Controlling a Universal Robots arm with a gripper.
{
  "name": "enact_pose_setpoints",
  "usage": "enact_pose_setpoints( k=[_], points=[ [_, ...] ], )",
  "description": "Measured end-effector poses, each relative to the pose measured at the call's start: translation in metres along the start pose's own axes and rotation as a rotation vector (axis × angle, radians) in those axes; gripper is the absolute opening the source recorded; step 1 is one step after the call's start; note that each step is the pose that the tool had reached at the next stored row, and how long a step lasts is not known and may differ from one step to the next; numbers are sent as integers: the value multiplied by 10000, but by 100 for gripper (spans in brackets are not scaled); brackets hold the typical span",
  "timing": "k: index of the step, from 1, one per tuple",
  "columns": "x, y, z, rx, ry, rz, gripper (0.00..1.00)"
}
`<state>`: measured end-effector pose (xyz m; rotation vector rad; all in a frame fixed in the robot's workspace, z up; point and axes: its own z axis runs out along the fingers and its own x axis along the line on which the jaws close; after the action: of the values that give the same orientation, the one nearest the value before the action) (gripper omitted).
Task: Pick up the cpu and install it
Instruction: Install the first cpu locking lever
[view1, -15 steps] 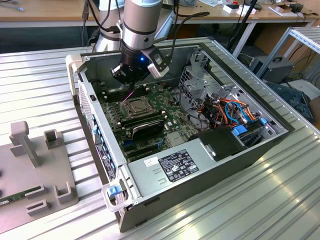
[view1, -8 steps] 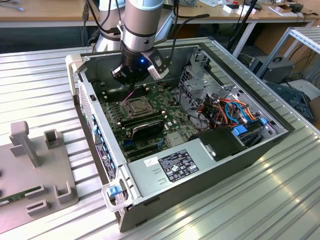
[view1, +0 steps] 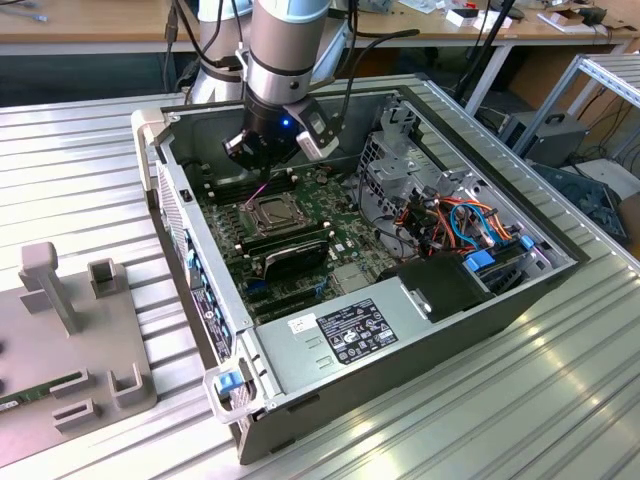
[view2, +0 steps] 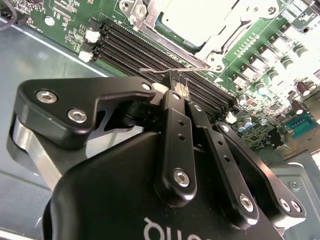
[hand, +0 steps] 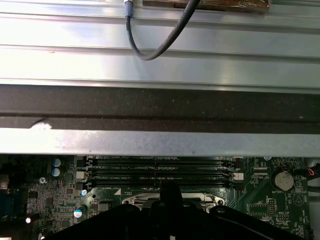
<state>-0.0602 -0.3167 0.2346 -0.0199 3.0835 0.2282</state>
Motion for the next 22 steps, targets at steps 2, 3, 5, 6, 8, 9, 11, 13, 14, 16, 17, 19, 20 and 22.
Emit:
enact_pose_setpoints(
  k=[2, 3, 5, 6, 8, 9, 11, 13, 14, 16, 17, 19, 20, 22],
  points=[
    [0, 0, 4, -1, 0, 0, 11],
    [0, -1, 4, -1, -1, 0, 11],
    [-2, -1, 12, -7, -4, -2, 11],
    [-5, -2, 17, -6, -3, -3, 11],
    [-11, -4, 29, -4, -1, -1, 11],
    [-16, -5, 35, -4, -1, -1, 11],
    [-22, -6, 41, -2, 1, 0, 11],
    [-28, -7, 50, -6, -1, 0, 11],
    [-40, -9, 60, -4, 0, 0, 11],
    [-59, -12, 77, -4, 0, -1, 11],
    [-66, -13, 82, -4, 1, -1, 11],
    [-75, -14, 89, -4, 0, 0, 11],
    [-78, -14, 90, -2, 2, 0, 11],
    [-82, -15, 97, -6, -2, 0, 11]
  ],
)
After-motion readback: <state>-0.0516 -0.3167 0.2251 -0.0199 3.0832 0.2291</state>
